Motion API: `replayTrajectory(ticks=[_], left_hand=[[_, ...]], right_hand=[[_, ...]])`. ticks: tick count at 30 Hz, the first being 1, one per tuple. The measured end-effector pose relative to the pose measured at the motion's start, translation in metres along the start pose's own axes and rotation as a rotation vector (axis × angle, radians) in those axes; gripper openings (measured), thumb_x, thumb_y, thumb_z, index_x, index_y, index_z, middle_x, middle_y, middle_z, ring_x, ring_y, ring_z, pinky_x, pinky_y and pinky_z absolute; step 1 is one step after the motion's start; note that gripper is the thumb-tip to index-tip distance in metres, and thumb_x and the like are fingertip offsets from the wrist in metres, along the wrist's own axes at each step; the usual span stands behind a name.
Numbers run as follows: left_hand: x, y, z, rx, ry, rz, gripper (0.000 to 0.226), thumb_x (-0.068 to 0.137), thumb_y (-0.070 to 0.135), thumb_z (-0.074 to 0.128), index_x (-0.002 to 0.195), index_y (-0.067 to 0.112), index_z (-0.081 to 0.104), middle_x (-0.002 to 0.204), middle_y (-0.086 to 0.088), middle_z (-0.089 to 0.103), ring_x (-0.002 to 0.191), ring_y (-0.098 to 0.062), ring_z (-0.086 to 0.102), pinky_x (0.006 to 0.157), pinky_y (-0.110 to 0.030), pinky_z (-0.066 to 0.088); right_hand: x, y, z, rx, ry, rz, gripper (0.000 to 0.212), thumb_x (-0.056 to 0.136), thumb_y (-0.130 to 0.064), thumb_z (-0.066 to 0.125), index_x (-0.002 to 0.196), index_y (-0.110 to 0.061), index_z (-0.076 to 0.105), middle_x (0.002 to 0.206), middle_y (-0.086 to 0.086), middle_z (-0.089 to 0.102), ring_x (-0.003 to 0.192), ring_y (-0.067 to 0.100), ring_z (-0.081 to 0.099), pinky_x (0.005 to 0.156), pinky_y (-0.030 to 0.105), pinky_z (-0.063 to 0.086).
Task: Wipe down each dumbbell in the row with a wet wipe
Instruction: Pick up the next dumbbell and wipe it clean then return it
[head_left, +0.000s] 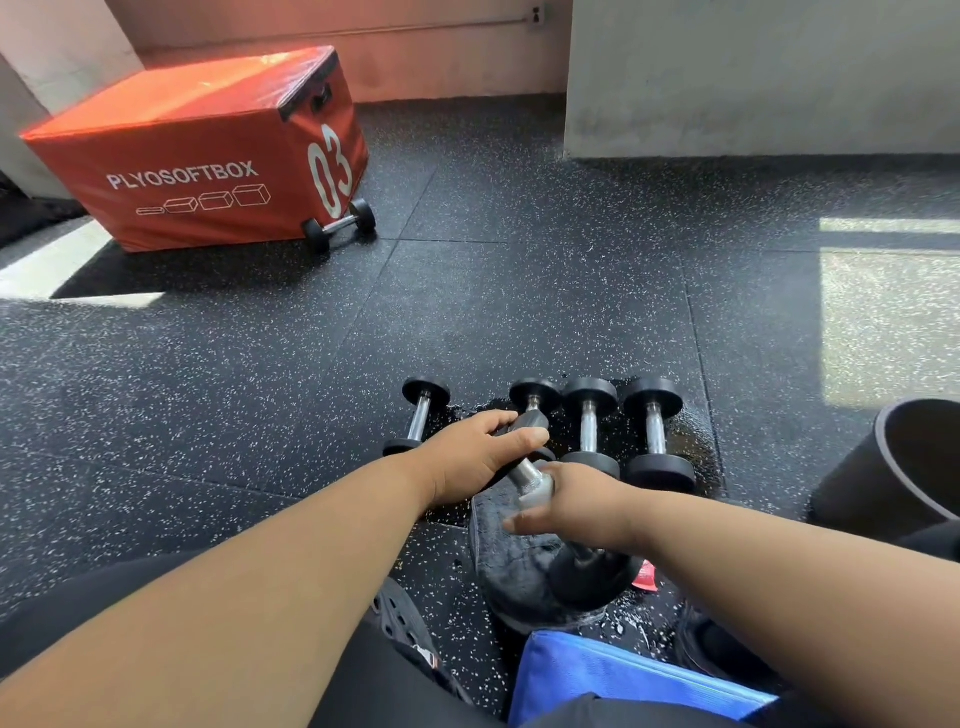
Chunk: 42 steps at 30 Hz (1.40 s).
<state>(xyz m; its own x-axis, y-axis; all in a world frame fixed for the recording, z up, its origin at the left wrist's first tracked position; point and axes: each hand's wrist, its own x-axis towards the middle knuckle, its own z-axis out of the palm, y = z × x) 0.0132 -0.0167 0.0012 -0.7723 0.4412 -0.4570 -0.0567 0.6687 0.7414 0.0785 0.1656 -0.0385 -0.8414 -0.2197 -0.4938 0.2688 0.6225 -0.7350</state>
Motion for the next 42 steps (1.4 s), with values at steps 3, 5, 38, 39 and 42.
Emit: replayTrajectory(ticks=[3, 5, 38, 39, 42], left_hand=[[0.000, -0.001, -0.001, 0.018, -0.002, -0.008, 0.103, 0.075, 0.088, 0.061, 0.159, 0.031, 0.048, 0.147, 0.005, 0.063, 0.131, -0.015, 0.060, 0.115, -0.038, 0.041], [0.000, -0.002, -0.002, 0.027, -0.005, -0.010, 0.104, 0.073, 0.091, 0.060, 0.159, 0.032, 0.049, 0.148, 0.006, 0.063, 0.131, -0.015, 0.060, 0.117, -0.041, 0.041], [-0.006, 0.002, 0.001, 0.094, -0.058, 0.067, 0.092, 0.074, 0.084, 0.068, 0.155, 0.047, 0.046, 0.151, 0.003, 0.059, 0.136, -0.015, 0.058, 0.120, -0.047, 0.042], [-0.005, 0.001, 0.001, 0.092, -0.051, 0.060, 0.091, 0.074, 0.084, 0.068, 0.155, 0.048, 0.046, 0.151, 0.003, 0.059, 0.136, -0.016, 0.058, 0.120, -0.048, 0.043], [-0.003, 0.000, 0.001, 0.059, -0.047, 0.042, 0.092, 0.073, 0.084, 0.069, 0.154, 0.047, 0.047, 0.150, 0.001, 0.060, 0.136, -0.017, 0.058, 0.119, -0.049, 0.044]], right_hand=[[-0.006, 0.001, -0.013, 0.114, -0.089, -0.059, 0.031, 0.086, -0.037, 0.080, 0.110, -0.021, 0.071, 0.078, -0.007, 0.070, 0.070, 0.010, 0.065, 0.068, 0.042, 0.053], [-0.008, 0.005, -0.023, 0.285, -0.116, -0.006, 0.023, 0.091, -0.026, 0.071, 0.112, -0.032, 0.077, 0.097, -0.006, 0.078, 0.087, 0.009, 0.072, 0.069, 0.032, 0.055], [0.009, 0.030, -0.018, 0.763, -0.554, 0.012, 0.055, 0.083, -0.015, 0.067, 0.135, -0.001, 0.061, 0.104, 0.011, 0.070, 0.096, 0.023, 0.065, 0.088, 0.040, 0.053], [0.009, 0.028, -0.015, 0.778, -0.539, 0.016, 0.051, 0.081, -0.018, 0.069, 0.129, -0.001, 0.061, 0.096, 0.009, 0.070, 0.090, 0.022, 0.064, 0.083, 0.037, 0.054], [0.011, 0.020, -0.007, 0.661, -0.446, 0.004, 0.047, 0.075, -0.028, 0.084, 0.109, -0.006, 0.061, 0.082, 0.009, 0.064, 0.076, 0.020, 0.060, 0.075, 0.035, 0.051]])
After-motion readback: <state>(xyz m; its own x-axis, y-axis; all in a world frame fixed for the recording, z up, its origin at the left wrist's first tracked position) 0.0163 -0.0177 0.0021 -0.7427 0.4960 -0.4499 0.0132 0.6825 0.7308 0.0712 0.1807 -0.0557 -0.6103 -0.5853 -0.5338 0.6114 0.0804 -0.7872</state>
